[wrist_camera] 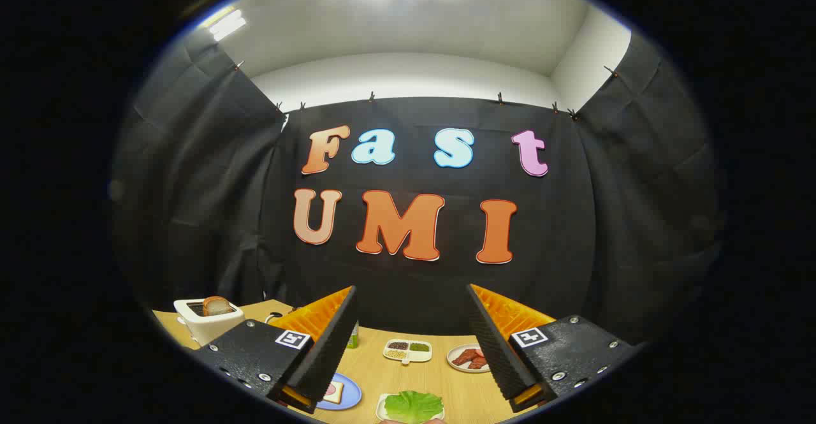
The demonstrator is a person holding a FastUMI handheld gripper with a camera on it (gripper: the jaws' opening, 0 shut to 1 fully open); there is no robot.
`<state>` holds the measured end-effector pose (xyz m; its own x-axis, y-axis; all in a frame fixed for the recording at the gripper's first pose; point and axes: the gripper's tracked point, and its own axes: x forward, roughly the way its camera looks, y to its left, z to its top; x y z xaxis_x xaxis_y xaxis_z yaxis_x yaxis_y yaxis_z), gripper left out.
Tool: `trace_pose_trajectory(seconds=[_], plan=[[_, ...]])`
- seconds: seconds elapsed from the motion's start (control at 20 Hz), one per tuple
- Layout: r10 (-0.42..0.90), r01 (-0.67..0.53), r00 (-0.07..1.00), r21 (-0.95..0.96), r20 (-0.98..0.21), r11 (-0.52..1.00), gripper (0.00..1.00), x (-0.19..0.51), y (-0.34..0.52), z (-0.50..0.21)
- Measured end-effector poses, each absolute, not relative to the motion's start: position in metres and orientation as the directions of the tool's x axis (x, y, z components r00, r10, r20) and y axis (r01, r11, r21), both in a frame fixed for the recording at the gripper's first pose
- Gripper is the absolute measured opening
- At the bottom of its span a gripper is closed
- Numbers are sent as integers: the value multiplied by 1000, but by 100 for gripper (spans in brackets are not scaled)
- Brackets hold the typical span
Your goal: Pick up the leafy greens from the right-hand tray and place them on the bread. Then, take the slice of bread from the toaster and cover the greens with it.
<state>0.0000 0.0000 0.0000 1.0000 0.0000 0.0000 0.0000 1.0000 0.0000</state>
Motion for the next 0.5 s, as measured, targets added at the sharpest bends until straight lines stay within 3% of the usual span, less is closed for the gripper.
trace_pose_trajectory(seconds=[0.5], plan=[[31,-31,999,-16,-16,999,99,0,15,-7]])
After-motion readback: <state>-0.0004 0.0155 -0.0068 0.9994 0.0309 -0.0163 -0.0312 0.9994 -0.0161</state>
